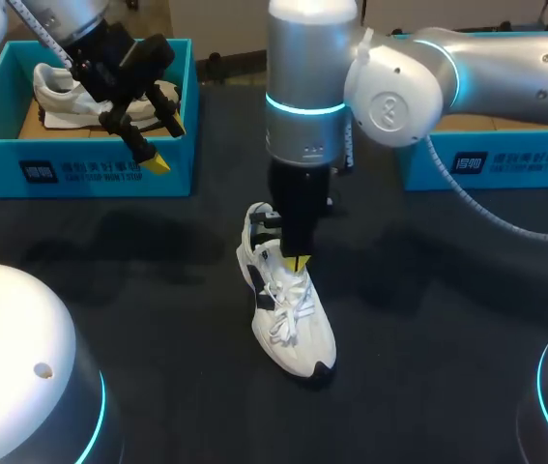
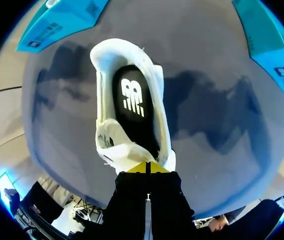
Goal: Take the shoe out of the shoebox, open the shoe tongue, remove and reinsert the insole, then place the shoe into the shoebox
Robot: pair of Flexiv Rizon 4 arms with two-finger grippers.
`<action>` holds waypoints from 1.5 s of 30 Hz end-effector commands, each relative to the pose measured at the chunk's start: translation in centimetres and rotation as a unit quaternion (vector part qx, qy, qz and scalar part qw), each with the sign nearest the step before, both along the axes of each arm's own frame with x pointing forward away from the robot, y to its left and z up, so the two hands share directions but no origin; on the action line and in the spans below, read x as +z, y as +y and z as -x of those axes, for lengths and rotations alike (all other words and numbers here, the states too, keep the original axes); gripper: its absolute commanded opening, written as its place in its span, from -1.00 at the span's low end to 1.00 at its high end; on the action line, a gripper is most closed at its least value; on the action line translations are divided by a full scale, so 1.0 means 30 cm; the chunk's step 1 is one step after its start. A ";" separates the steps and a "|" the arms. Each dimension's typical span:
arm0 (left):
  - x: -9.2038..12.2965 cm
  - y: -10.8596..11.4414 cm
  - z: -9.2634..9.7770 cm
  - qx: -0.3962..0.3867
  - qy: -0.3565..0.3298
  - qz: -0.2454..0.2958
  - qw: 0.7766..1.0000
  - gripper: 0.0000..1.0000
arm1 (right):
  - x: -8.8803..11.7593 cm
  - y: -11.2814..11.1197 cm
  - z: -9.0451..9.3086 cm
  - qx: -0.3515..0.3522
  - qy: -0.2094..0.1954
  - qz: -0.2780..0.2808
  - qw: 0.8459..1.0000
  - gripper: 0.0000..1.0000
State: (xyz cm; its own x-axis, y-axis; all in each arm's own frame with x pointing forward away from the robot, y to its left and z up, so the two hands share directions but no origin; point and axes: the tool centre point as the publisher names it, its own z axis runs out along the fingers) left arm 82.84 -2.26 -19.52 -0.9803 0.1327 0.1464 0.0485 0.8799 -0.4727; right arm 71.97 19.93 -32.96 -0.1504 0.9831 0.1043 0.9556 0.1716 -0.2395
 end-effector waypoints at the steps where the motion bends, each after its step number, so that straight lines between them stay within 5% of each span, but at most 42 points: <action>1: 0.000 0.002 0.003 0.000 -0.001 -0.001 1.000 1.00 | -0.037 0.007 -0.017 0.002 0.009 -0.004 1.000 -1.00; 23: 0.000 0.002 0.003 0.000 -0.001 -0.001 1.000 1.00 | 0.111 -0.041 -0.083 0.083 -0.121 -0.046 0.988 -1.00; 31: 0.000 0.002 0.003 0.000 -0.001 -0.001 1.000 1.00 | 0.108 -0.012 -0.153 0.261 -0.174 -0.121 0.942 -1.00; 45: 0.000 0.002 0.003 0.000 -0.001 -0.001 1.000 1.00 | 0.108 -0.012 -0.153 0.261 -0.174 -0.121 0.942 -1.00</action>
